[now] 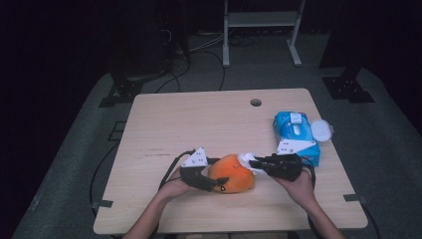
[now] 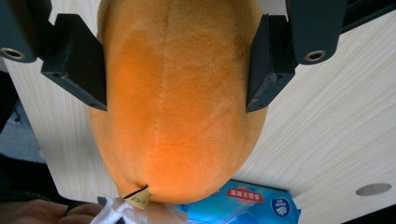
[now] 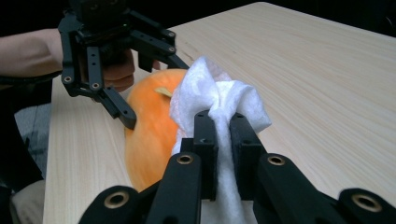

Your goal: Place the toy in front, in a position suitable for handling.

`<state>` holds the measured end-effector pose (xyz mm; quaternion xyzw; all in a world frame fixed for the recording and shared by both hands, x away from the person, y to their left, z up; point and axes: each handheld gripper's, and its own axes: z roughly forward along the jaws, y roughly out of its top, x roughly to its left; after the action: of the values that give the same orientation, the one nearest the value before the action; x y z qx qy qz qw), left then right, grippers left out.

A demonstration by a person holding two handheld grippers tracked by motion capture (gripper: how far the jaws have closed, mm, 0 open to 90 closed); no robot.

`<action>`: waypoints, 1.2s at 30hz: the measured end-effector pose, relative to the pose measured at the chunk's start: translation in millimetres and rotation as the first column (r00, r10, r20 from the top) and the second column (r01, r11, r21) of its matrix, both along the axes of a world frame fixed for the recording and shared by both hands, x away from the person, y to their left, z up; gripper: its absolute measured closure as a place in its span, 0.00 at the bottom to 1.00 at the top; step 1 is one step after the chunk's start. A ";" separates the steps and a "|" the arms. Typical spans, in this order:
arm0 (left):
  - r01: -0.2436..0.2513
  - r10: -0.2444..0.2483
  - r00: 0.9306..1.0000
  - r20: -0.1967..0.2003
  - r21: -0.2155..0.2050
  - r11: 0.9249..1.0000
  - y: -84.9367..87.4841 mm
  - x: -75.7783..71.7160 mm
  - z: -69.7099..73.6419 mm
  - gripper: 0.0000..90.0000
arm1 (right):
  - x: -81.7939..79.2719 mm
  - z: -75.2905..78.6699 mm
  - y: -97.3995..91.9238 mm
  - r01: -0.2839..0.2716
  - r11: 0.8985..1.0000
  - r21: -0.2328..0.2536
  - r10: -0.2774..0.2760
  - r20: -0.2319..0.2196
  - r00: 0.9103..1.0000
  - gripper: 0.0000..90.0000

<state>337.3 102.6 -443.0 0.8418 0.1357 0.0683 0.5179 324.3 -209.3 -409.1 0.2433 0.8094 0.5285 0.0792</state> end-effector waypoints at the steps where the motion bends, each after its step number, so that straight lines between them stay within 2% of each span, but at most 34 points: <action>1: 0.002 -0.002 1.000 0.002 -0.001 1.000 -2.3 0.4 0.6 0.31 | 0.4 -0.4 -2.5 0.005 1.000 0.003 -0.005 -0.004 1.000 0.92; 4: 0.014 -0.014 0.999 0.030 0.017 1.000 -11.5 -1.3 5.2 0.31 | 0.3 2.1 -3.8 0.010 1.000 0.009 -0.010 -0.003 1.000 0.92; 6: 0.024 -0.025 0.998 0.050 0.026 0.999 -17.6 -3.6 7.0 0.32 | -1.9 5.1 3.3 -0.010 1.000 0.007 0.010 0.009 1.000 0.92; 8: 0.027 -0.030 0.997 0.067 0.047 0.999 -21.3 -6.1 7.8 0.32 | -6.2 8.4 16.7 -0.040 0.999 -0.020 0.041 0.038 0.998 0.92; 10: 0.023 -0.025 0.998 0.058 0.036 0.999 -18.6 -6.1 6.2 0.32 | -7.0 10.3 20.8 -0.045 0.998 -0.039 0.047 0.053 0.997 0.92; 13: 0.020 -0.021 0.999 0.050 0.028 0.999 -14.0 -5.0 4.9 0.32 | -2.8 7.1 14.7 -0.035 0.999 -0.030 0.036 0.035 0.999 0.92; 15: 0.012 -0.012 0.999 0.032 0.010 1.000 -12.8 -3.6 5.2 0.28 | -0.4 2.2 8.1 -0.024 0.999 -0.024 0.024 0.018 1.000 0.92; 17: -0.003 0.003 1.000 -0.005 -0.031 1.000 -12.6 -0.8 4.9 0.21 | 0.1 -0.1 3.8 -0.009 1.000 -0.019 0.009 0.013 1.000 0.92; 20: -0.020 0.020 1.000 -0.023 -0.035 0.999 -12.0 1.0 5.3 0.17 | 1.7 -3.1 -0.5 0.002 1.000 -0.002 -0.002 0.001 1.000 0.92; 22: -0.027 0.025 0.999 -0.047 -0.044 0.999 -10.3 2.9 4.8 0.17 | 2.4 -3.8 -1.4 0.006 1.000 0.002 -0.006 -0.003 1.000 0.92; 23: -0.023 0.021 0.999 -0.046 -0.046 0.999 -9.6 2.9 4.3 0.22 | 2.3 -3.6 -1.2 0.008 1.000 0.003 -0.008 -0.003 1.000 0.92; 25: -0.019 0.018 1.000 -0.020 -0.035 0.999 -10.9 1.2 4.8 0.30 | 1.6 -0.9 -0.2 0.014 1.000 -0.003 -0.014 0.004 1.000 0.92; 27: 0.001 -0.001 1.000 0.020 -0.026 1.000 -15.0 -2.0 7.6 0.34 | -2.9 8.8 3.6 0.011 1.000 0.004 -0.011 0.048 0.999 0.92; 29: 0.021 -0.021 0.998 0.057 -0.009 1.000 -21.3 -6.8 10.4 0.35 | -8.4 19.7 13.1 -0.026 0.999 0.023 0.024 0.094 0.995 0.92; 30: 0.031 -0.031 0.997 0.069 -0.004 1.000 -23.9 -8.5 11.0 0.35 | -12.0 23.1 21.2 -0.045 0.999 0.020 0.043 0.101 0.994 0.92; 31: 0.043 -0.043 0.996 0.083 0.006 0.999 -26.8 -10.7 11.3 0.35 | -13.4 23.5 26.3 -0.057 0.998 0.009 0.056 0.104 0.993 0.92; 33: 0.044 -0.047 0.993 0.105 0.035 0.998 -28.9 -13.5 10.9 0.36 | -14.3 19.4 36.9 -0.066 0.996 -0.053 0.072 0.114 0.991 0.92; 36: 0.039 -0.040 0.996 0.086 0.013 0.999 -24.6 -11.7 7.9 0.37 | -8.2 12.6 30.1 -0.062 0.998 -0.033 0.064 0.073 0.995 0.92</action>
<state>325.6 77.9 -435.1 0.8436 0.0962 0.0950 0.5196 316.1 -179.2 -396.5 0.1966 0.8212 0.5269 0.0964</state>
